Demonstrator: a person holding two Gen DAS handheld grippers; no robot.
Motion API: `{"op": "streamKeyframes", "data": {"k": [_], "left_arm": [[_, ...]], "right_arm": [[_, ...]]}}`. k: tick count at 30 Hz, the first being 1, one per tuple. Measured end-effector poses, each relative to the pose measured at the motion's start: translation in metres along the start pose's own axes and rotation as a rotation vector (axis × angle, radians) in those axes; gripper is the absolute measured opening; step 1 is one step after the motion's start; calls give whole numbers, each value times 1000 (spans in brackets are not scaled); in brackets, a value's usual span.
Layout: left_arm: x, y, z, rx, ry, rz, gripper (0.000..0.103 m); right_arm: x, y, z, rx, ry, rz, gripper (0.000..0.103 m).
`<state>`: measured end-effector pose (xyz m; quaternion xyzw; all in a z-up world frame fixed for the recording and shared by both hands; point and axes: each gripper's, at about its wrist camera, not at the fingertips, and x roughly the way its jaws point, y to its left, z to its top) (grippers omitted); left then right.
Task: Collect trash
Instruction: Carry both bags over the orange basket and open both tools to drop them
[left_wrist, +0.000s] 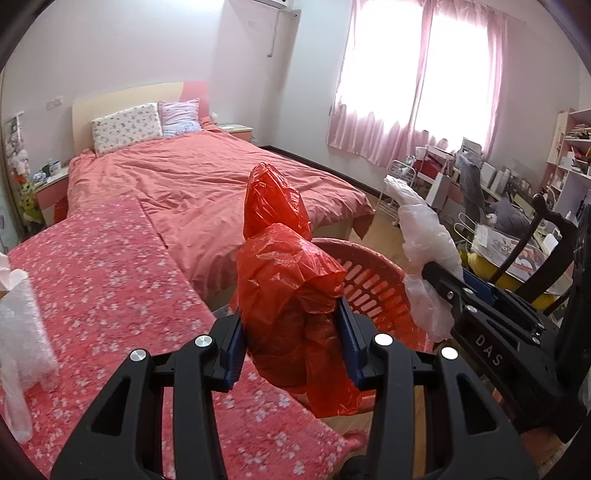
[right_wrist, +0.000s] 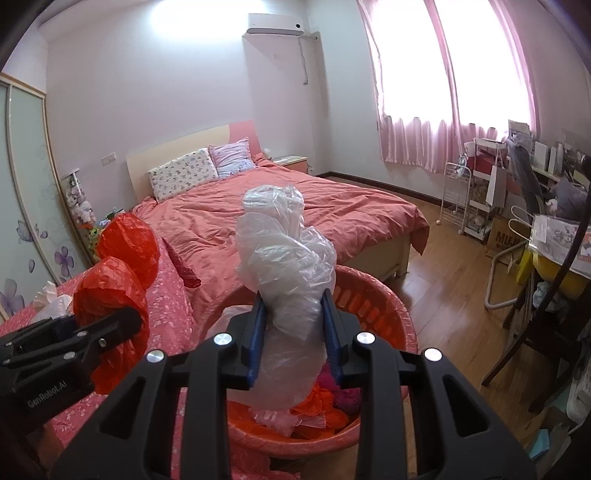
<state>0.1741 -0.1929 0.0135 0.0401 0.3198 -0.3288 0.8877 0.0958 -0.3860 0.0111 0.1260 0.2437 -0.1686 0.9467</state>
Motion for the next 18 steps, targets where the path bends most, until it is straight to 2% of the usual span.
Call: {"op": "streamKeyframes", "data": {"k": [13, 15, 16, 18], "left_arm": [[40, -8, -1, -35, 76, -55, 47], [43, -7, -2, -38, 88, -49, 52], [45, -6, -4, -39, 95, -46, 54], [48, -4, -7, -48, 107, -37, 64]], "right_arm": [[37, -25, 2, 51, 38, -14, 34], [42, -28, 2, 63, 47, -13, 36], [44, -30, 2, 71, 51, -12, 40], [47, -31, 0, 79, 57, -8, 49]]}}
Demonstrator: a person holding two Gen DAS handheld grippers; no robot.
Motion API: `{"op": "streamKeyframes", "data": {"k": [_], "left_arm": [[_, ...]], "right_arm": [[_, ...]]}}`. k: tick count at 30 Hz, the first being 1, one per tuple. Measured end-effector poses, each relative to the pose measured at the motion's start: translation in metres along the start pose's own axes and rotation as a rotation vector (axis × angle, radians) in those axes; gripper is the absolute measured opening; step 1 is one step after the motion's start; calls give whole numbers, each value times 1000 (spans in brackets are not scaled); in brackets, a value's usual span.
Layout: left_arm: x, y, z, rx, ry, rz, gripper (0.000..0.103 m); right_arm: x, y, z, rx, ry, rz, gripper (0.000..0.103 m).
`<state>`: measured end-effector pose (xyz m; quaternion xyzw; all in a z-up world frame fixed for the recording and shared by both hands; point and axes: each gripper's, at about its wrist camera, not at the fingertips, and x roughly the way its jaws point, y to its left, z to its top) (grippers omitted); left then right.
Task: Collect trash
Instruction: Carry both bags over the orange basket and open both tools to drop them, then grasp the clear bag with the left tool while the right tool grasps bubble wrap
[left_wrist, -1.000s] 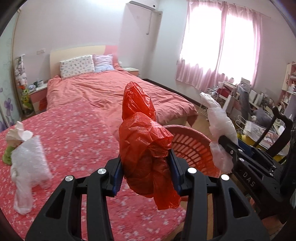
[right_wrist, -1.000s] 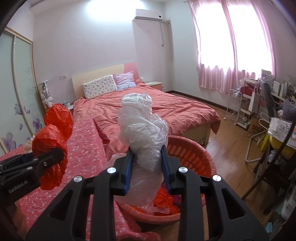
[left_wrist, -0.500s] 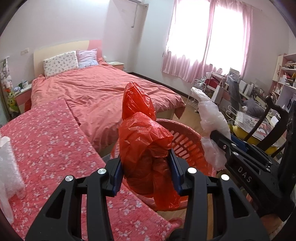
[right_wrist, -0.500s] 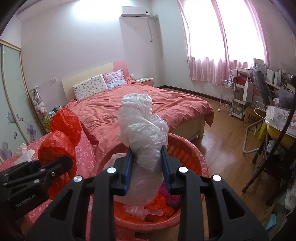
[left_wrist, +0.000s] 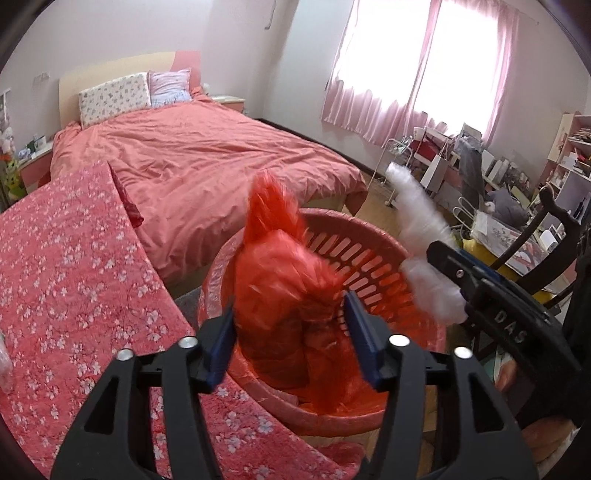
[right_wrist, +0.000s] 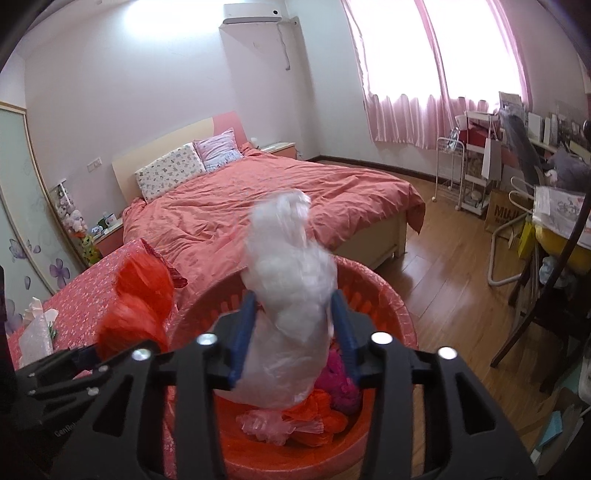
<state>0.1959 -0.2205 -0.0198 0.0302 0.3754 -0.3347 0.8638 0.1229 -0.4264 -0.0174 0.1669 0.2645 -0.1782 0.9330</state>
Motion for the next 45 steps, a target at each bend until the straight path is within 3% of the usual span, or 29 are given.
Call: {"op": "streamKeyframes", "data": {"k": [7, 15, 22, 31, 35, 40, 44, 45], "left_arm": [[-7, 16, -5, -29, 5, 64, 68], [-44, 54, -19, -50, -48, 219, 68], [-97, 117, -37, -134, -91, 359, 68], [-173, 223, -60, -333, -166, 567, 68], [-176, 257, -67, -412, -150, 576, 67], [-155, 275, -65, -439, -96, 552, 56], [-146, 291, -78, -494, -42, 527, 42], [-144, 294, -80, -512, -31, 515, 33]], "right_arm": [[2, 1, -6, -4, 1, -18, 62], [-2, 25, -14, -71, 8, -8, 62], [-6, 69, -23, -135, 33, 65, 62], [-12, 140, -43, -231, 58, 164, 62], [-12, 167, -52, -266, 73, 191, 62], [-13, 192, -63, -312, 90, 202, 62], [-14, 210, -70, -351, 101, 206, 62], [-14, 214, -71, -359, 101, 207, 62]]}}
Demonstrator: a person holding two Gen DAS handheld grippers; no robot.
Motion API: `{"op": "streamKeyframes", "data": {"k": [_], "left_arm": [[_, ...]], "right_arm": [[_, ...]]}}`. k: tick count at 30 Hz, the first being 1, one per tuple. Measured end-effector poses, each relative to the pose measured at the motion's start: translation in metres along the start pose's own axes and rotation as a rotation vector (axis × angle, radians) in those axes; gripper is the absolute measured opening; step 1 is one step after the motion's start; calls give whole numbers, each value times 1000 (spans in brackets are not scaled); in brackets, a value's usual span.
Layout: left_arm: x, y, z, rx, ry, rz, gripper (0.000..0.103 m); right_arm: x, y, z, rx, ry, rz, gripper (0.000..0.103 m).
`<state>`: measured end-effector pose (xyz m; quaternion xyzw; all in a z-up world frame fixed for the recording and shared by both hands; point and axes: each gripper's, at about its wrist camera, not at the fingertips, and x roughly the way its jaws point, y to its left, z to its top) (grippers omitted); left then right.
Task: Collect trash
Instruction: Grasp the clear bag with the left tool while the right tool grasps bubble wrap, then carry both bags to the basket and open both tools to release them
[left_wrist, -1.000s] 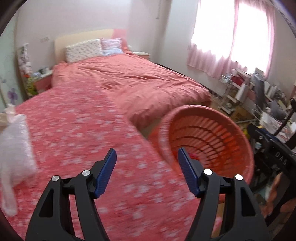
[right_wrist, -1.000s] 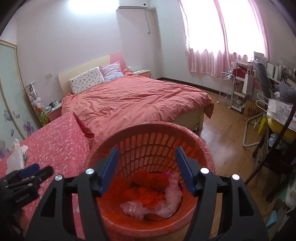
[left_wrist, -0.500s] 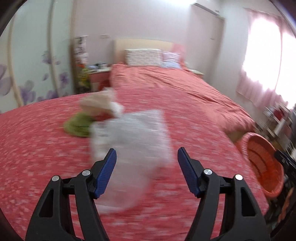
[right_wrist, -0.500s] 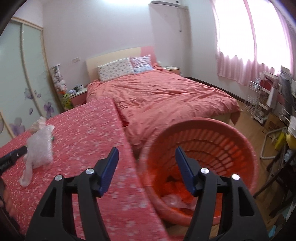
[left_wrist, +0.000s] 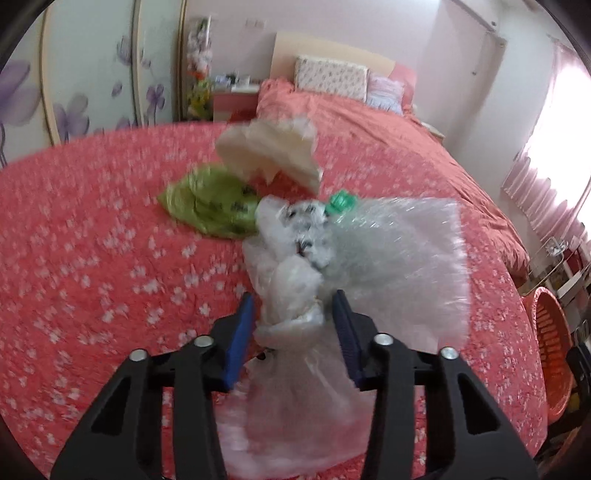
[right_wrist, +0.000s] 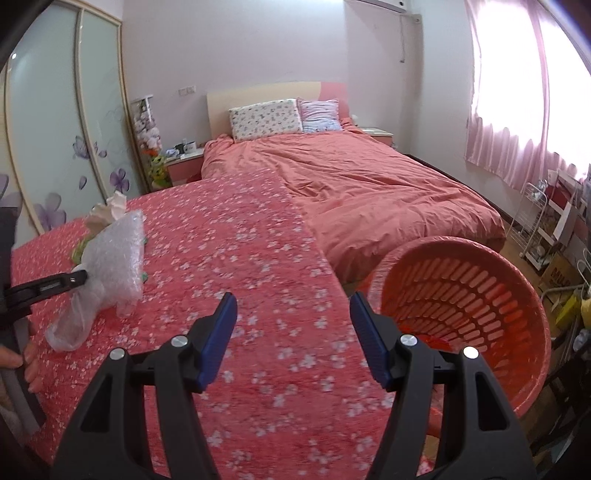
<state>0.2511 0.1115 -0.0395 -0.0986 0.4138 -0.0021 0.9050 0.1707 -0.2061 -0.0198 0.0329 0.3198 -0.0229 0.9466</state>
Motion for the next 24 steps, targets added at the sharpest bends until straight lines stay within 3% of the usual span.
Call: {"op": "streamKeyframes", "data": {"k": [3, 8, 16, 24], "left_arm": [[-1, 6, -5, -16, -3, -16, 26], [-29, 23, -8, -13, -67, -10, 24], [-62, 82, -7, -34, -149, 103, 24], [-71, 119, -7, -80, -152, 141, 24]], "right_arm": [[2, 14, 2, -26, 5, 11, 62], [6, 41, 8, -55, 6, 56, 62], [30, 107, 21, -81, 38, 194, 62], [81, 150, 33, -22, 127, 259, 69]]}}
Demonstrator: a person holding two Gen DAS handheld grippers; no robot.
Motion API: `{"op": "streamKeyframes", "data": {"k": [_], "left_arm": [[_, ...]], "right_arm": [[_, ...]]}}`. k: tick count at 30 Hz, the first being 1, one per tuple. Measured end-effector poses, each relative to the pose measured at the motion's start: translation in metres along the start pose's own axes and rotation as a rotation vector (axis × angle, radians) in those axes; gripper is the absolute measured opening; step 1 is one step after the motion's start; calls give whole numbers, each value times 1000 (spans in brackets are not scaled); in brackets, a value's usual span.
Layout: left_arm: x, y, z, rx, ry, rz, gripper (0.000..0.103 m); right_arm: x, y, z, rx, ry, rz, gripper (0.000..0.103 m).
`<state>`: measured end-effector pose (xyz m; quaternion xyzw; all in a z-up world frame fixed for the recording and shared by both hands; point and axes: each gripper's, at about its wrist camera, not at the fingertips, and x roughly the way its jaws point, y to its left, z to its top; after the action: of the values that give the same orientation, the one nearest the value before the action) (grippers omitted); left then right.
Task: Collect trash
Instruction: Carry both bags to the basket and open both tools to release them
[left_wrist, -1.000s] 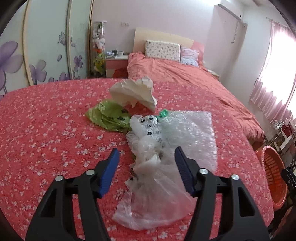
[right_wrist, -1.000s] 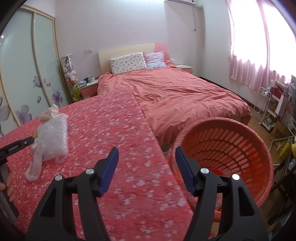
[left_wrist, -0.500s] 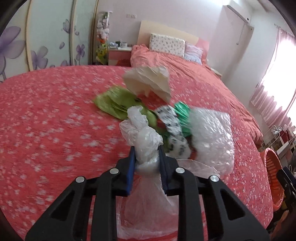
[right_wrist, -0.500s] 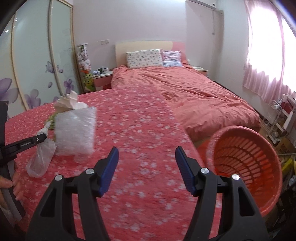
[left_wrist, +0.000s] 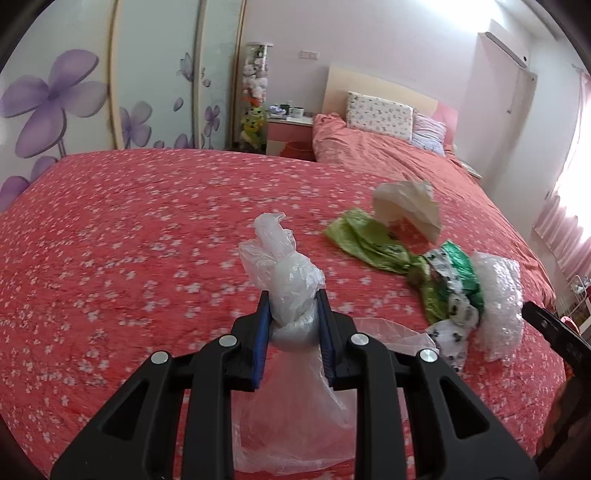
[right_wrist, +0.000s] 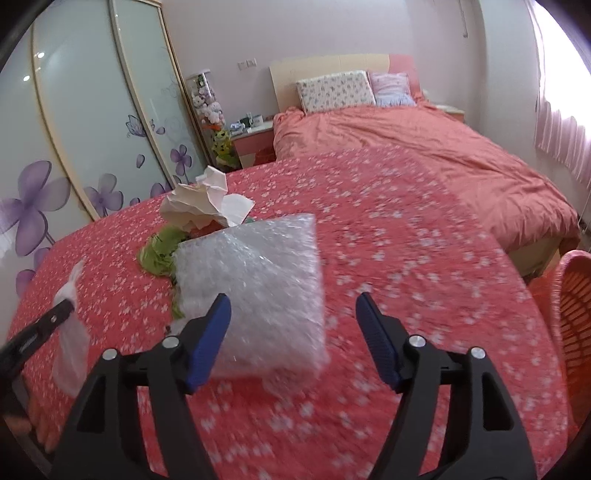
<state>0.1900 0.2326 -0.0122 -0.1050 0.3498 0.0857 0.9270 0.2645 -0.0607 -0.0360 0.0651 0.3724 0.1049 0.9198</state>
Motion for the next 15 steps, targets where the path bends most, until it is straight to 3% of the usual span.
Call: {"op": "streamKeyframes", "data": {"k": [3, 5, 7, 15], "left_arm": [[2, 2, -1, -6, 6, 3, 24], [4, 3, -1, -9, 10, 1, 24], [5, 2, -1, -9, 15, -2, 24], [1, -12, -2, 12, 8, -27, 24]], "right_arm": [[18, 9, 0, -26, 46, -3, 65], [25, 15, -4, -58, 75, -9, 36], [24, 20, -9, -96, 74, -26, 23], [-14, -4, -9, -64, 6, -49, 15]]}}
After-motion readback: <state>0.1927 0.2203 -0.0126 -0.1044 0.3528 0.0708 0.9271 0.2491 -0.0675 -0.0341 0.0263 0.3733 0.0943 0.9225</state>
